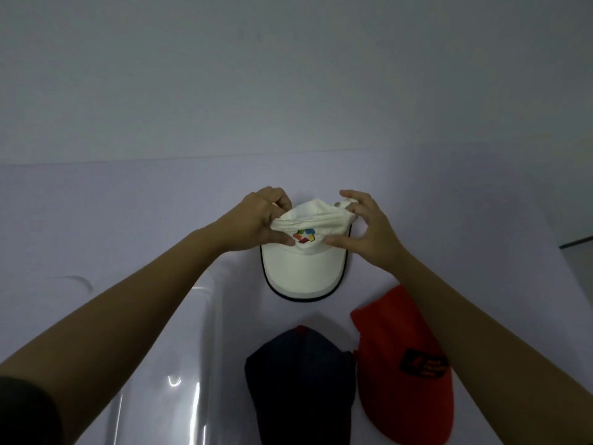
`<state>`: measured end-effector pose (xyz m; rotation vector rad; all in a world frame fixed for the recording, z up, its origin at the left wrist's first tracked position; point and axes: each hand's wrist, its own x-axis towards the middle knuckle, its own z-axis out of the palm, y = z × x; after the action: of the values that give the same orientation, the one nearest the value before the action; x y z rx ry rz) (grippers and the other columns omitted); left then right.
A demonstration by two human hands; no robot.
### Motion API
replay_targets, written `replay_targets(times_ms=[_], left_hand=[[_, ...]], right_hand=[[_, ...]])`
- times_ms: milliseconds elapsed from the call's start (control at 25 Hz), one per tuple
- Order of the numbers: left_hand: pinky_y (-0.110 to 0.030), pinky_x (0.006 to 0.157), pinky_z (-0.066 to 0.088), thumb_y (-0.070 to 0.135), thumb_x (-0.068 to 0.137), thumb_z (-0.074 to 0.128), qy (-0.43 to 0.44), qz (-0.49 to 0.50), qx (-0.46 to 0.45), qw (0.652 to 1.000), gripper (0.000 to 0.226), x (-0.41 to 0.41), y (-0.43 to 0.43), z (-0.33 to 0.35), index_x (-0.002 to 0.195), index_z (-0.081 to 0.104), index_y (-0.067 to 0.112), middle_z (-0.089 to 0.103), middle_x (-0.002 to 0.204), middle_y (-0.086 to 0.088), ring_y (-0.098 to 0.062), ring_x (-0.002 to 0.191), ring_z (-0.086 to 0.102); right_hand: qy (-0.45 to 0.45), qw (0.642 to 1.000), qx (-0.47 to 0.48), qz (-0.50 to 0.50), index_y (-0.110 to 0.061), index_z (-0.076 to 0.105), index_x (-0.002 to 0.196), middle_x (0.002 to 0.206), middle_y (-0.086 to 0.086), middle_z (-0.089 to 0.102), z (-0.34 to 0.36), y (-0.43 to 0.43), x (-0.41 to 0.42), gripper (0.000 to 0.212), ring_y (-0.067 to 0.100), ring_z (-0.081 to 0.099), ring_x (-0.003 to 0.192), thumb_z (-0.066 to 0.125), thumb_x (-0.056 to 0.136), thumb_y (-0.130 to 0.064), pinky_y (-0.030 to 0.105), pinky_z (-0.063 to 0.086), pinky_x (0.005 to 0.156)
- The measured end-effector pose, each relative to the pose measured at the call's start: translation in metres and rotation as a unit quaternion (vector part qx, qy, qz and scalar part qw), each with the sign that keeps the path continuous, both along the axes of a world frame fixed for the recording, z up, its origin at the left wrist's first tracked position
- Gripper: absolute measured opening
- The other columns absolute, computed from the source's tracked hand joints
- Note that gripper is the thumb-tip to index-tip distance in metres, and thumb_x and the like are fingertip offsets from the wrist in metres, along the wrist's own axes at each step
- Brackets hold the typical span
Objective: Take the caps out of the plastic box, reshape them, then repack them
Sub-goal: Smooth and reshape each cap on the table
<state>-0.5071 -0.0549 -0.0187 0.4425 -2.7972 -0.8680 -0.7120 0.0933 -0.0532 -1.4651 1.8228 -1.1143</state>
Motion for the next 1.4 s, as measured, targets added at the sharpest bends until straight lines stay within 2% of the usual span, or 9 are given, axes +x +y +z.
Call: replay_targets(times_ms=[160,280,360,560,680,840,960,1200,1400], left_hand=[[-0.017,0.073,0.048,0.037,0.071,0.076,0.025,-0.013,0.071,0.997,0.037,-0.007,0.005,0.02,0.093,0.073,0.009,0.066,0.097,0.002,-0.009,0.083,0.06],[-0.008,0.068,0.044,0.027,0.075,0.074,-0.011,-0.02,0.097,0.995,0.027,-0.009,0.006,0.029,0.092,0.07,0.007,0.066,0.087,0.013,0.002,0.079,0.059],[-0.004,0.062,0.041,0.027,0.077,0.073,-0.066,-0.006,0.137,0.988,0.023,-0.007,0.006,0.034,0.092,0.068,0.01,0.063,0.08,0.021,0.012,0.071,0.058],[-0.012,0.064,0.044,0.045,0.075,0.07,-0.149,0.046,0.19,0.969,0.038,-0.003,-0.001,0.041,0.102,0.05,0.027,0.063,0.094,0.011,-0.003,0.08,0.059],[-0.019,0.077,0.046,0.05,0.075,0.068,-0.178,0.036,0.225,0.957,0.054,-0.004,0.002,0.051,0.121,0.04,0.044,0.058,0.109,0.017,-0.005,0.095,0.056],[-0.021,0.075,0.043,0.038,0.081,0.067,-0.143,0.037,0.126,0.981,0.03,-0.016,0.002,0.051,0.107,0.062,0.022,0.062,0.1,0.006,-0.011,0.089,0.057],[-0.02,0.069,0.05,0.025,0.089,0.06,-0.145,0.05,0.2,0.968,0.01,-0.019,-0.002,0.055,0.092,0.065,0.018,0.067,0.087,0.006,-0.006,0.079,0.063],[-0.024,0.076,0.053,0.023,0.093,0.053,-0.145,0.033,0.232,0.961,0.01,-0.025,-0.005,0.064,0.099,0.06,0.02,0.066,0.099,0.002,-0.014,0.089,0.065],[-0.014,0.074,0.045,0.029,0.093,0.051,-0.178,0.033,0.153,0.971,0.022,-0.034,-0.002,0.063,0.114,0.05,0.024,0.058,0.105,0.006,-0.01,0.091,0.058]], right_hand=[[-0.272,0.958,0.034,-0.088,-0.022,0.039,0.129,0.122,-0.009,0.048,0.01,-0.003,0.016,0.051,0.001,0.053,0.11,0.062,0.084,-0.027,0.017,0.046,0.09],[-0.34,0.923,0.096,-0.151,-0.03,0.035,0.137,0.134,-0.012,0.045,0.01,-0.012,0.028,0.07,0.007,0.046,0.122,0.049,0.08,-0.067,0.032,0.038,0.106],[-0.336,0.919,0.12,-0.17,-0.025,0.051,0.128,0.131,-0.004,0.056,0.007,-0.018,0.033,0.086,0.015,0.053,0.121,0.042,0.068,-0.086,0.043,0.038,0.107],[-0.311,0.924,0.065,-0.211,-0.02,0.062,0.107,0.107,-0.001,0.068,0.008,-0.019,0.049,0.055,0.014,0.064,0.1,0.041,0.084,-0.065,0.038,0.052,0.091],[-0.266,0.934,0.065,-0.228,-0.02,0.061,0.107,0.103,-0.004,0.068,0.002,-0.019,0.056,0.056,0.012,0.065,0.095,0.046,0.081,-0.067,0.037,0.055,0.086],[-0.266,0.93,0.054,-0.247,-0.019,0.061,0.105,0.1,-0.005,0.067,0.003,-0.02,0.06,0.048,0.01,0.064,0.093,0.049,0.085,-0.061,0.031,0.052,0.081],[-0.334,0.91,0.052,-0.239,-0.021,0.065,0.102,0.102,0.001,0.069,0.001,-0.021,0.058,0.049,0.018,0.065,0.097,0.042,0.086,-0.061,0.036,0.053,0.084],[-0.425,0.871,0.029,-0.242,-0.019,0.052,0.128,0.123,0.012,0.061,-0.006,-0.026,0.047,0.042,0.03,0.062,0.108,0.056,0.087,-0.029,0.044,0.053,0.09],[-0.425,0.87,0.055,-0.243,-0.016,0.063,0.115,0.115,0.01,0.067,-0.012,-0.024,0.05,0.033,0.032,0.063,0.107,0.056,0.088,-0.033,0.051,0.051,0.093]])
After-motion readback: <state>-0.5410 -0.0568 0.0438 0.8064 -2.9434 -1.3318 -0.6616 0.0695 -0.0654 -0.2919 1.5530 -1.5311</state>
